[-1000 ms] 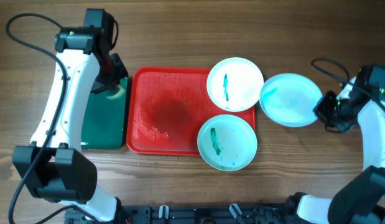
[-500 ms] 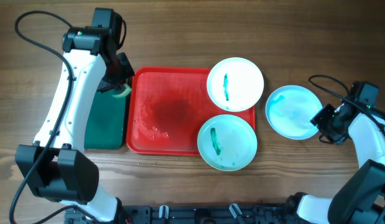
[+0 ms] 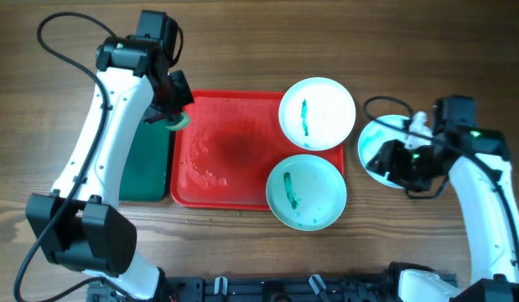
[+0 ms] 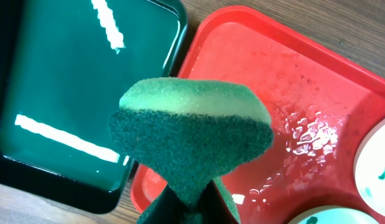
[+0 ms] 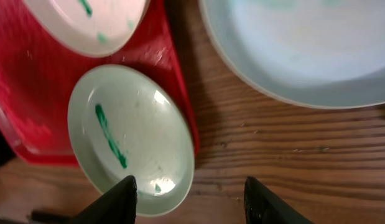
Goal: Clean dirty plates on tray and stack at the side
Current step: 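Grasp the lower-right plate rim with right gripper and pull it toward center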
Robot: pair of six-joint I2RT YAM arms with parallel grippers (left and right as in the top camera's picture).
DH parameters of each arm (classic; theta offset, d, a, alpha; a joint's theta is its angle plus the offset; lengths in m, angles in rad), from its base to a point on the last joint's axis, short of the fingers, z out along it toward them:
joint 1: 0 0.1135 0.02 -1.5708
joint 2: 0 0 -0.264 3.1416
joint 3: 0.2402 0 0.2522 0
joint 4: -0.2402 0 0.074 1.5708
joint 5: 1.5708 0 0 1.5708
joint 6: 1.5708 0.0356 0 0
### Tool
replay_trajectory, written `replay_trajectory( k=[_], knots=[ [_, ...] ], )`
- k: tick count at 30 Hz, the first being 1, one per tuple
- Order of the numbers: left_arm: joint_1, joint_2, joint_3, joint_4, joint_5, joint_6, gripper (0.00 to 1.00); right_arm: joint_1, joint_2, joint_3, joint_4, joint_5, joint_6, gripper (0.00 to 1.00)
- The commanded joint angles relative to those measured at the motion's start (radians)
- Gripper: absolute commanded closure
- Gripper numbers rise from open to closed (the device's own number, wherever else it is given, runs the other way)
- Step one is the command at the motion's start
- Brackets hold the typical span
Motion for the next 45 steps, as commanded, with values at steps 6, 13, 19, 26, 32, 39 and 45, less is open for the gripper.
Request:
replay_trajectory(
  k=[6, 13, 19, 26, 32, 39, 45],
  knots=[
    [-0.002, -0.002, -0.002, 0.004, 0.013, 0.023, 0.96, 0.164, 0.003, -0.165, 0.167, 0.033, 0.047, 0.45],
    [-0.002, -0.002, -0.002, 0.007, 0.013, 0.023, 0.96, 0.2, 0.036, -0.245, 0.287, 0.033, 0.067, 0.5],
    [-0.002, -0.002, -0.002, 0.007, 0.013, 0.023, 0.96, 0.201, 0.09, -0.259, 0.324, 0.037, 0.066, 0.6],
    [-0.002, -0.002, -0.002, 0.007, 0.013, 0.023, 0.96, 0.203, 0.111, -0.26, 0.329, 0.037, 0.066, 0.67],
    [-0.002, -0.002, -0.002, 0.006, 0.012, 0.023, 0.96, 0.203, 0.12, -0.301, 0.386, 0.037, 0.067, 0.78],
    [-0.002, -0.002, -0.002, 0.006, 0.013, 0.023, 0.96, 0.203, 0.119, -0.299, 0.39, 0.028, 0.066, 0.96],
    [-0.002, -0.002, -0.002, 0.006, 0.013, 0.023, 0.96, 0.24, 0.079, -0.243, 0.311, -0.039, 0.08, 0.96]
  ],
)
